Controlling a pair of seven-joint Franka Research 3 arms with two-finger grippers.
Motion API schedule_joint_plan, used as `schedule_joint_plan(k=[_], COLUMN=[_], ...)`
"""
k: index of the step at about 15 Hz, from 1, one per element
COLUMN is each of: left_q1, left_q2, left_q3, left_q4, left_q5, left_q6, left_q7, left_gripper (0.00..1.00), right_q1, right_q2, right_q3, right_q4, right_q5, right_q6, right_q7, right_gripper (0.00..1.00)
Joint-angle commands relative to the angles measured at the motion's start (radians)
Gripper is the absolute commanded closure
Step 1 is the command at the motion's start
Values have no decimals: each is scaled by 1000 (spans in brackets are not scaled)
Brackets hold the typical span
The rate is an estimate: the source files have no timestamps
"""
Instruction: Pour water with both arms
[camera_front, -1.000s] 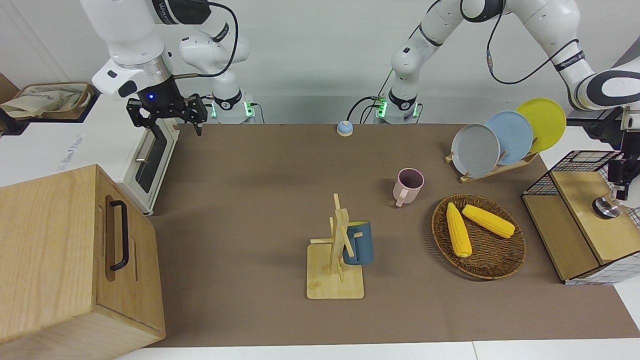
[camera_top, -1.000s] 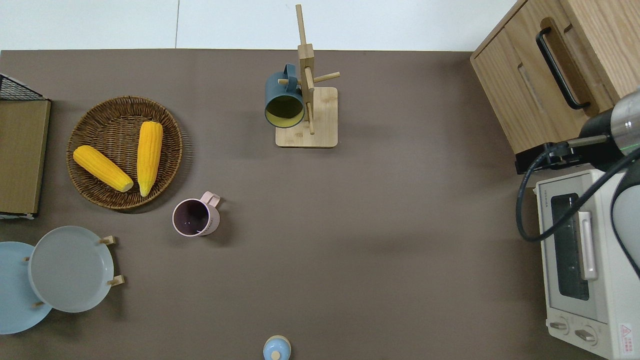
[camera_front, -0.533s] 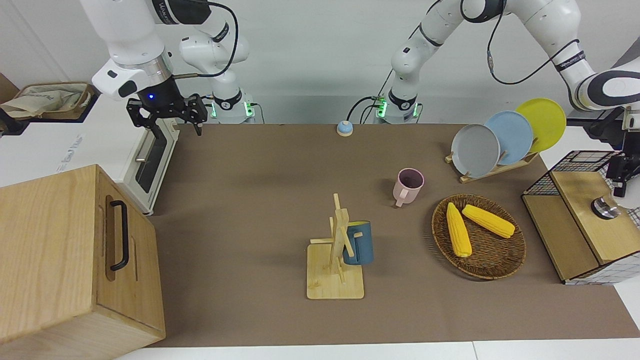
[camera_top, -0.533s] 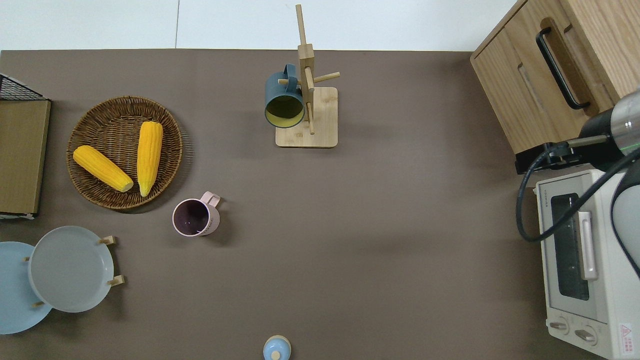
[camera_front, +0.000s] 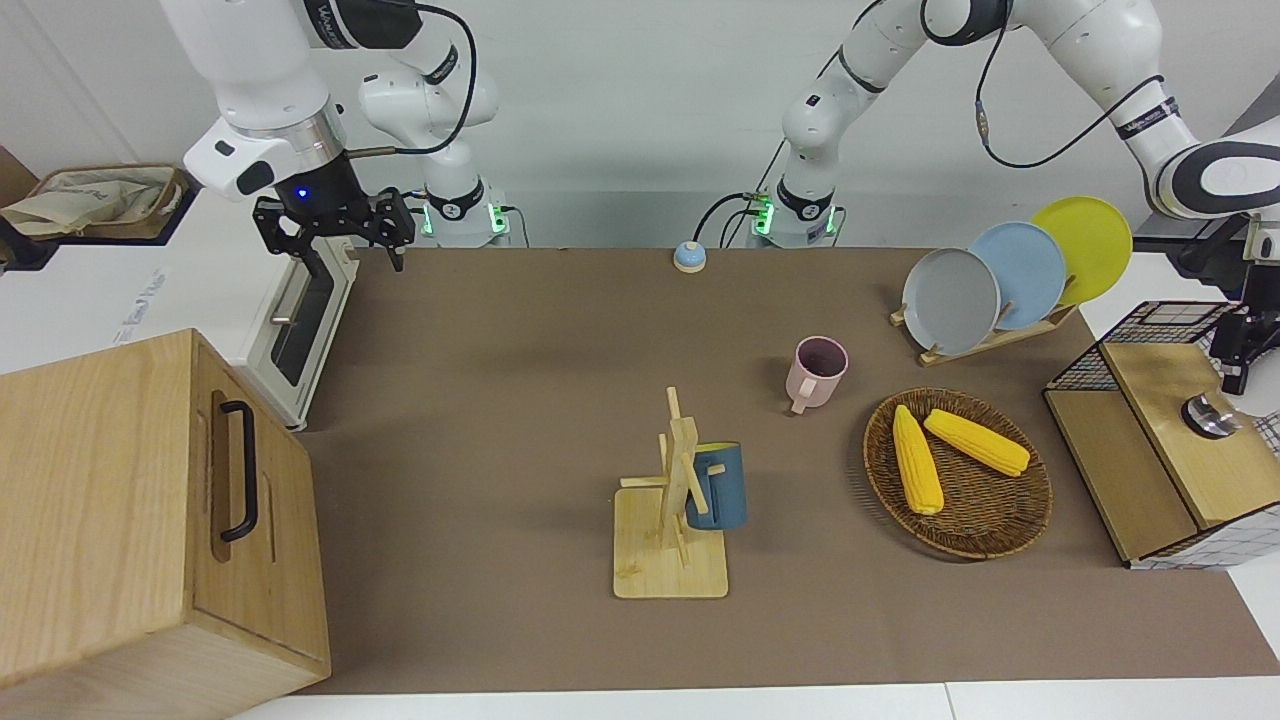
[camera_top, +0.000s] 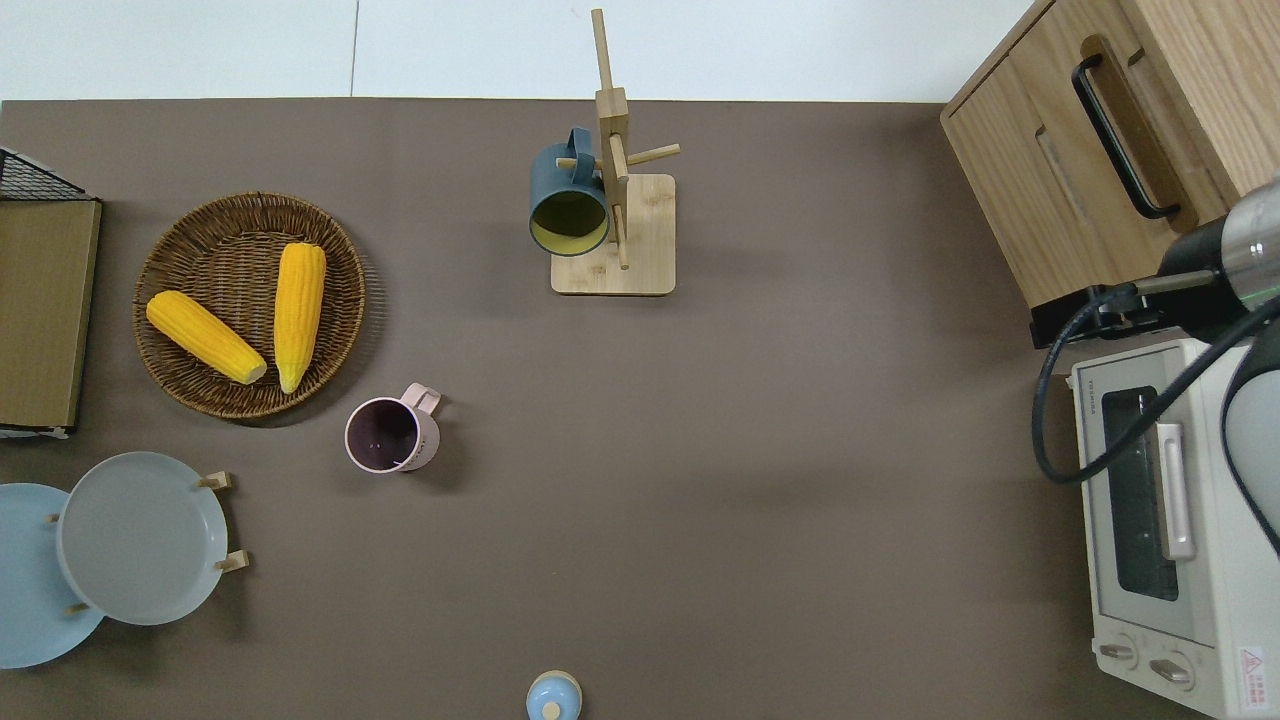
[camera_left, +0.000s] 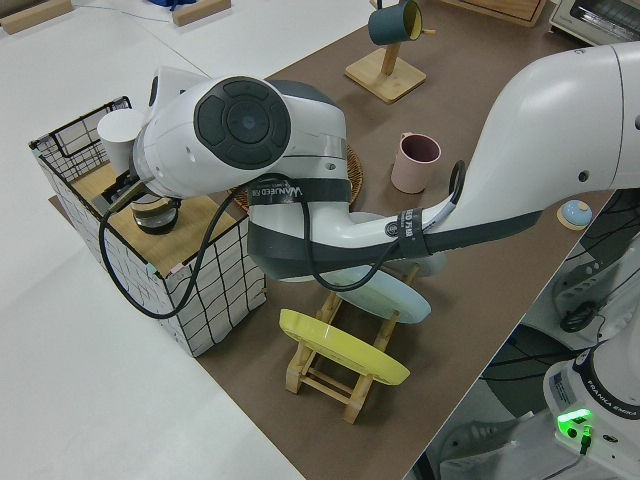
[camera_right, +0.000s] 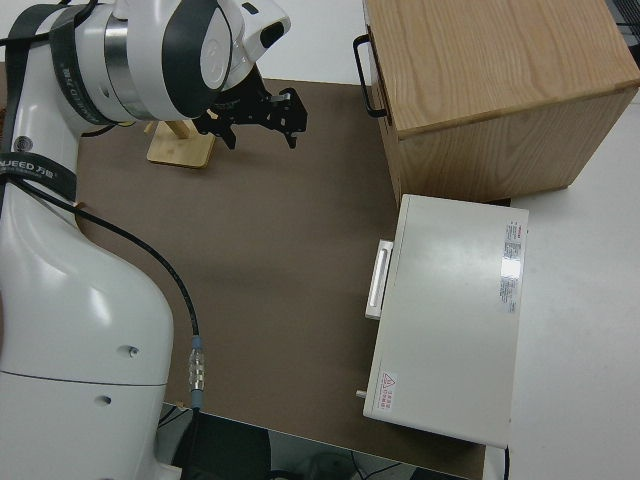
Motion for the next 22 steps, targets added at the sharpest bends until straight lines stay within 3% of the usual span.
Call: schedule_joint_plan(k=[1, 9, 15, 22], left_q1=[-7, -7, -8, -19], left_q2=[-7, -42, -116, -206], left_q3=[5, -2, -15, -28], left_q4=[37, 135, 173, 172], left_q5=[154, 450, 547, 565], left_q6=[-98, -400, -591, -749], left_q7=[-156, -323, -420, -461], left_gripper=[2, 2, 2, 2], right_q1=[0, 0, 0, 0], right_q2=[-6, -6, -6, -6], right_q3=[-1, -1, -1, -1], right_q4=[0, -2, 0, 0], right_q5=[16, 16, 16, 16], right_q6=[-1, -1, -1, -1], right_q7=[10, 10, 10, 10], right_gripper=[13, 13, 13, 13])
